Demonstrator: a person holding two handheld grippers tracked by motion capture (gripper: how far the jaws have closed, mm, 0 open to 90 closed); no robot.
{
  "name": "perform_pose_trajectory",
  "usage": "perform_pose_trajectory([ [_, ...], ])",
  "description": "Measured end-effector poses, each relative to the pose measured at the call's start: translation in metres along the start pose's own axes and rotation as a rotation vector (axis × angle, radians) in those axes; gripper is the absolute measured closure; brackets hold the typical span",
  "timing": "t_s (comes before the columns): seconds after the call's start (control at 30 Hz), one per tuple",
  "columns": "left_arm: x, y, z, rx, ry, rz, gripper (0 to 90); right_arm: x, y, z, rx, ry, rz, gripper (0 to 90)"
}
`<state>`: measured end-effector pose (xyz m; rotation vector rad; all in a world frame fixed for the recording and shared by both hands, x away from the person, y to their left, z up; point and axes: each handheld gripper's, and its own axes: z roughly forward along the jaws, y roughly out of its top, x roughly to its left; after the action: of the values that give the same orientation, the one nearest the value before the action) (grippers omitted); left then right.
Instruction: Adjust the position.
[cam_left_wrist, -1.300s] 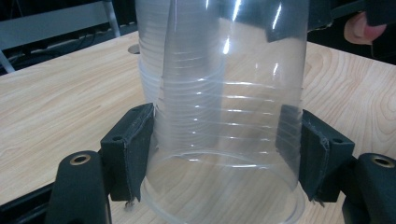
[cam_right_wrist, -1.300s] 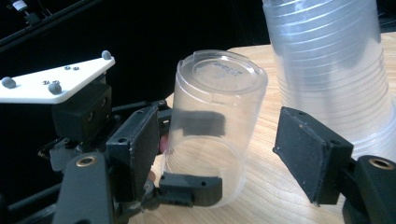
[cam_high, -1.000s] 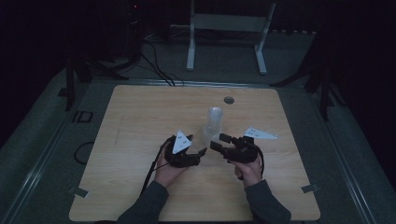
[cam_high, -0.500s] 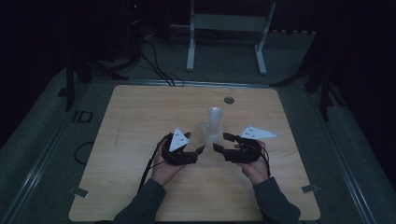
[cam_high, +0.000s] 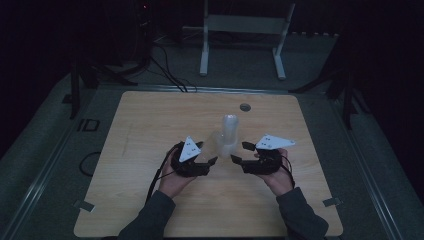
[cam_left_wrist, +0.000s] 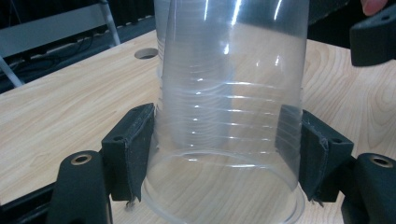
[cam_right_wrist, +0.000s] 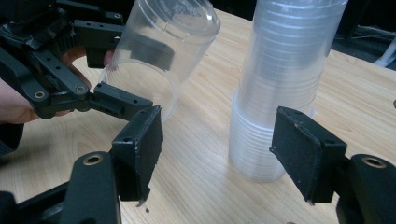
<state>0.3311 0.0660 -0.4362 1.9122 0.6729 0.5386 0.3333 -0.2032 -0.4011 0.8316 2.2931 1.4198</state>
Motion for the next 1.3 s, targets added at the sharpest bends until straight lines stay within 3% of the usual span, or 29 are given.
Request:
perform_pose_trajectory([
  [0.67,0.005,0.001,-0.004,-0.004,0.004,0.057,30.0,-0.006,0.019,-0.009,0.091,0.002,-0.104,34.8],
  [1.3,0.006,0.001,-0.006,0.018,-0.034,0.101,29.7,-0.009,0.033,-0.012,0.195,0.006,-0.182,36.3],
])
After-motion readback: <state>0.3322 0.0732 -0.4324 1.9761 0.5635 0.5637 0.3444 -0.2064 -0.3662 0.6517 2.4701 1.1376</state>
